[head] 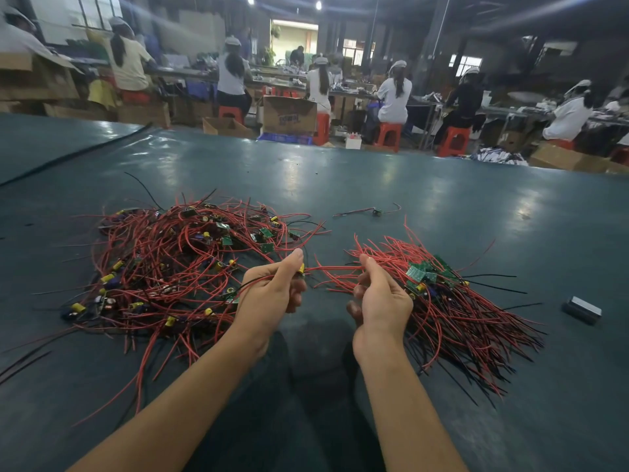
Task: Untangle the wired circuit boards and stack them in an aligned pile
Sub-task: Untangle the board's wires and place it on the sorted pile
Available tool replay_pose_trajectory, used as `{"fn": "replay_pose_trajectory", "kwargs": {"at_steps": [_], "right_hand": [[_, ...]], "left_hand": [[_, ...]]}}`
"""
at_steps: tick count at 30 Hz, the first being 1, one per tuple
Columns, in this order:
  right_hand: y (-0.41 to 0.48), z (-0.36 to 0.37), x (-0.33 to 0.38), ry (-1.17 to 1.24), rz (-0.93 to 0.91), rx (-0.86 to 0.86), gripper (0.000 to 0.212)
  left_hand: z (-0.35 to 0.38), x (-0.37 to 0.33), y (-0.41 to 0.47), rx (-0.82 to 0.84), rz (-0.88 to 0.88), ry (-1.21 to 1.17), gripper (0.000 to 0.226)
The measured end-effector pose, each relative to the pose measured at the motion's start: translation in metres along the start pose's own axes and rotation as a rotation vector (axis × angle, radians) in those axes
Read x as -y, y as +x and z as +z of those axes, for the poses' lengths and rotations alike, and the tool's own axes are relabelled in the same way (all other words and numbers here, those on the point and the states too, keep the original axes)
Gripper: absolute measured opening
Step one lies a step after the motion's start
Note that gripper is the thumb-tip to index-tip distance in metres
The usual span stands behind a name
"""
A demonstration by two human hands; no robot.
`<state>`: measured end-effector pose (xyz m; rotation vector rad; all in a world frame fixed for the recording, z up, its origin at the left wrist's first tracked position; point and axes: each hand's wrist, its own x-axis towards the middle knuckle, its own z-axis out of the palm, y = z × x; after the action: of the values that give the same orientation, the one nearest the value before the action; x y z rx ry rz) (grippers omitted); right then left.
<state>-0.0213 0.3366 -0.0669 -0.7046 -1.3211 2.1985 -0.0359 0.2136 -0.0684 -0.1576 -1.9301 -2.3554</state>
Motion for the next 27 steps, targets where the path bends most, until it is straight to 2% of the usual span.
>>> {"fn": "replay_pose_trajectory", "kwargs": {"at_steps": [3,7,9,14,27], "right_hand": [[-0.001,-0.001,0.001,-0.030,-0.031,0.002,0.042],[-0.009,-0.001,0.001,-0.032,-0.107,0.069,0.019],[-0.009,-0.002,0.003,-0.008,-0.109,0.096,0.017],[-0.010,-0.005,0.007,0.069,-0.072,0.048,0.019],[-0.006,-0.005,0.004,0.166,-0.016,0.034,0.014]], "left_hand": [[-0.001,-0.001,0.000,-0.021,-0.015,-0.011,0.047],[-0.005,0.000,0.002,-0.080,-0.073,-0.037,0.051],[-0.007,0.001,0.004,-0.106,-0.069,-0.030,0.053],[-0.005,0.002,0.003,-0.040,0.020,0.018,0.050],[-0.002,0.007,0.003,0.019,0.101,0.036,0.053]]}}
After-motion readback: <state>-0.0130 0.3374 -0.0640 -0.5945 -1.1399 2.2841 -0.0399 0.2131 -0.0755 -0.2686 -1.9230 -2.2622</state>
